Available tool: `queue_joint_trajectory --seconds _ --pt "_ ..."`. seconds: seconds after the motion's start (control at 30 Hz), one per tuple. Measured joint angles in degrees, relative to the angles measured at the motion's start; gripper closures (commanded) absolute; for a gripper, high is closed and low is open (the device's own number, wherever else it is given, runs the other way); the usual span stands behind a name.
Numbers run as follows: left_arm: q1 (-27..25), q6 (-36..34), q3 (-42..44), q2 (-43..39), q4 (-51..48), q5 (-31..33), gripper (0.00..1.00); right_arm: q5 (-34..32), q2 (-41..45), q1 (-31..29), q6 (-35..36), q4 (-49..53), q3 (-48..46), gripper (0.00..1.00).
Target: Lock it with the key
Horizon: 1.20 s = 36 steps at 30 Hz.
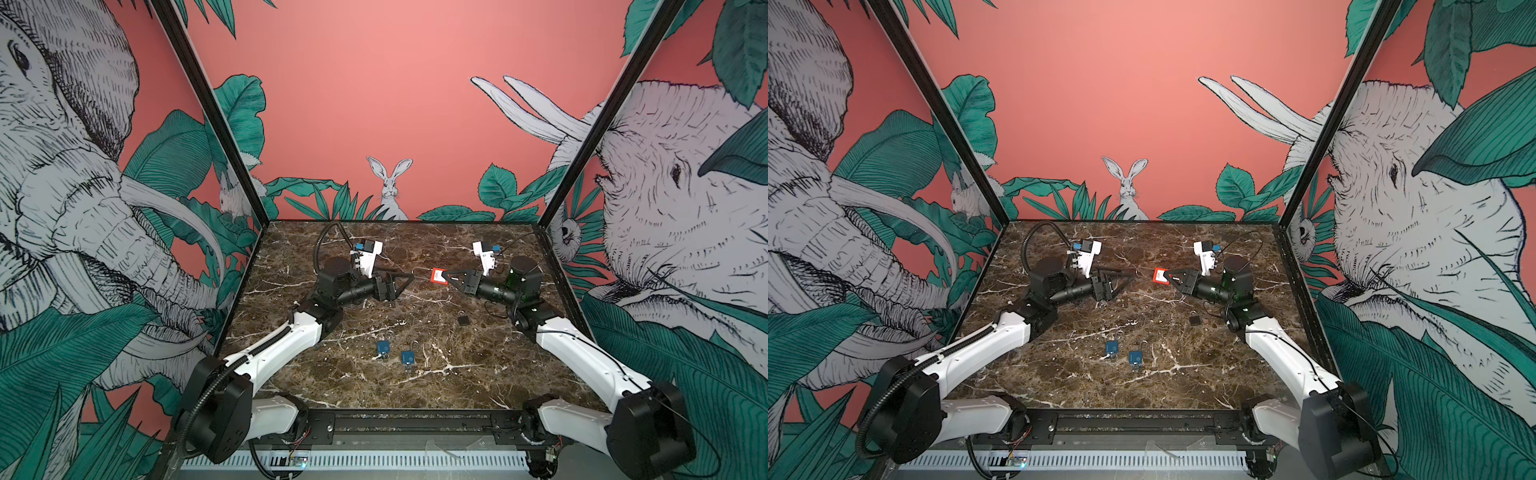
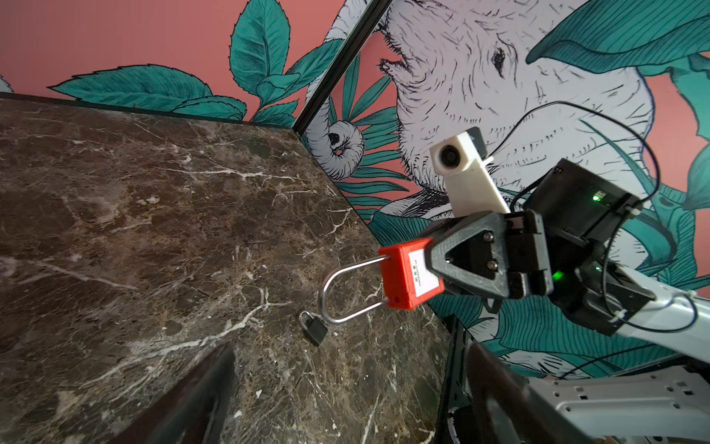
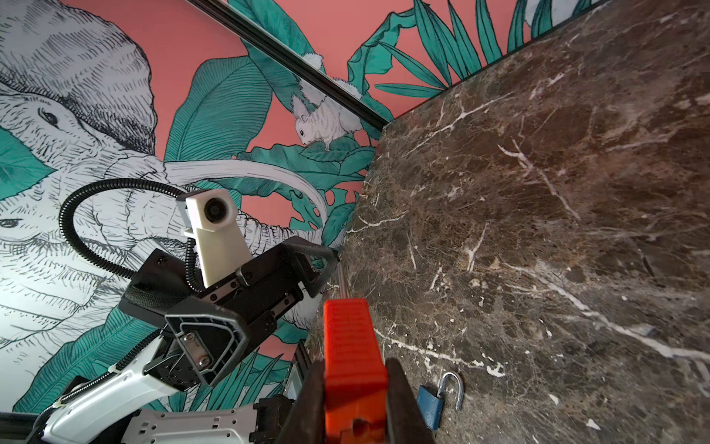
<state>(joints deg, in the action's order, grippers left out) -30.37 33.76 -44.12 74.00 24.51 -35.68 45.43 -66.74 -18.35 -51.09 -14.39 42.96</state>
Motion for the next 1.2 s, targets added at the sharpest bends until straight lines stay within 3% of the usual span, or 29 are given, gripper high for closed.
queue_joint_trajectory --seconds 0.37,0.7,1.2 --pt "0.8 -0.5 0.0 3.7 5.5 -6.0 0.09 1.8 2.0 1.3 1.6 8.3 0.7 1.0" --pt "1.3 2.6 0.1 8.7 15.7 -13.4 0.12 9.9 0.8 3.0 -5.2 5.2 0.5 1.0" --pt "1.3 11.6 0.0 14.6 25.2 -18.3 0.38 11.2 -0.4 3.0 -7.7 0.1 -0.6 1.0"
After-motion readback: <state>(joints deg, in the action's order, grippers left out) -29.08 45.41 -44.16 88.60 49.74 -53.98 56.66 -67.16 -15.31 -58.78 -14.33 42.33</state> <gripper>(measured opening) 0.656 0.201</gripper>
